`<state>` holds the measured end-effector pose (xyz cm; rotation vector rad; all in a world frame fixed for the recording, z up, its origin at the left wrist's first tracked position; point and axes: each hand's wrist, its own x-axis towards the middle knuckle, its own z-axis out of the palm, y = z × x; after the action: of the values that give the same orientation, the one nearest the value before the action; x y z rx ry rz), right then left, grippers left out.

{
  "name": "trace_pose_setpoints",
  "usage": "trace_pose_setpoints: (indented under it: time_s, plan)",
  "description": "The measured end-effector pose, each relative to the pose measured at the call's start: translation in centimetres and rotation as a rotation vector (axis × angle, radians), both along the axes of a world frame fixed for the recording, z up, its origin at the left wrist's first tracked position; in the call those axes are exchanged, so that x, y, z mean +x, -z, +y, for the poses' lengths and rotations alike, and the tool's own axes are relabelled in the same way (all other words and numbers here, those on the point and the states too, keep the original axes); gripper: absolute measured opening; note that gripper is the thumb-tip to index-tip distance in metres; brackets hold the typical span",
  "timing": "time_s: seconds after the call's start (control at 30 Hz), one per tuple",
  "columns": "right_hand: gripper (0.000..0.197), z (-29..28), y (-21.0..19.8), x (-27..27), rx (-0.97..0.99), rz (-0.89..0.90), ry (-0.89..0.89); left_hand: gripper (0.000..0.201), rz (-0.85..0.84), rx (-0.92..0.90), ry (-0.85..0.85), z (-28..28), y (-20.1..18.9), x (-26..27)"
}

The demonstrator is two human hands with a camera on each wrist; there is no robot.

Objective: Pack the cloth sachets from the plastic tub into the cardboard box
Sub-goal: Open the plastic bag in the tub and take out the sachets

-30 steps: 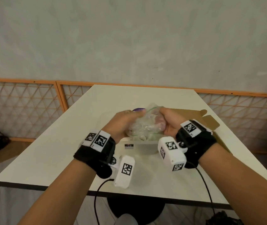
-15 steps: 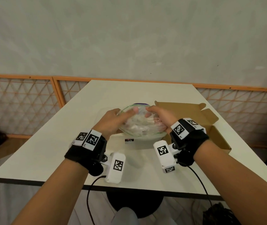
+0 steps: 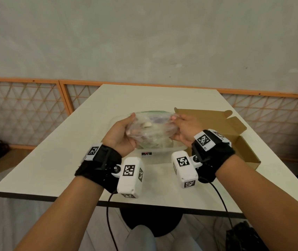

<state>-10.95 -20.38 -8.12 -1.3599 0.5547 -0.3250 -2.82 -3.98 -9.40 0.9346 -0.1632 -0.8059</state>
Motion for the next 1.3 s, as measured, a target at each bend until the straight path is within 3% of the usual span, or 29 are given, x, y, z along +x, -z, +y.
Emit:
trace_pose_setpoints:
  time_s: [0.07, 0.13, 0.2, 0.27, 0.37, 0.4, 0.5, 0.63, 0.77, 0.9, 1.03, 1.13, 1.3]
  plan:
    - [0.026, 0.0, -0.7, -0.1, 0.176, 0.020, -0.026, 0.028, -0.013, 0.002, 0.024, 0.1, -0.7, -0.3]
    - [0.024, -0.5, -1.0, 0.3, 0.183, 0.052, 0.008, 0.019, -0.196, 0.117, 0.022, 0.0, -1.2, -0.5]
    - [0.028, -0.8, -1.0, 0.5, 0.134, 0.042, 0.000, 0.022, -0.407, 0.277, 0.000, -0.4, -1.3, -0.7]
    - [0.028, -0.7, -1.2, 0.5, 0.116, 0.016, -0.002, 0.026, -0.492, 0.367, -0.091, -0.9, -1.4, -0.4]
    - [0.015, -0.7, -2.0, -0.2, 0.244, -0.016, -0.050, 0.016, -0.419, 0.376, -0.154, -0.9, -2.4, 0.0]
    - [0.023, -0.8, -2.4, -0.7, 0.255, -0.032, -0.111, 0.015, -0.356, 0.360, -0.148, -0.8, -2.6, 0.2]
    - [0.019, -1.1, -2.7, -1.5, 0.164, -0.077, -0.271, 0.015, -0.206, 0.354, -0.146, -0.6, -2.8, 0.7]
    - [0.028, -1.4, -1.3, -0.9, -0.057, 0.052, -0.124, 0.016, -0.058, 0.221, -0.028, -1.0, -3.1, 0.1]
    - [0.011, -1.2, -1.3, -0.9, -0.216, 0.110, 0.030, 0.020, -0.014, 0.129, 0.021, -1.4, -3.0, -0.4]
    - [0.011, -1.4, -1.7, -0.6, -0.109, 0.067, 0.053, 0.017, -0.092, 0.163, 0.022, -1.0, -2.7, -0.2]
    - [0.021, -0.8, -1.7, -0.5, 0.177, -0.027, -0.035, 0.027, -0.264, 0.384, -0.112, -0.5, -2.2, 0.7]
    - [0.017, -0.3, -1.7, -0.2, 0.231, -0.055, -0.034, 0.021, -0.221, 0.359, -0.071, -0.4, -2.6, 0.6]
    - [0.027, 0.0, -1.7, 0.4, -0.205, 0.088, 0.136, 0.022, -0.137, 0.178, -0.259, -1.0, -3.0, 0.9]
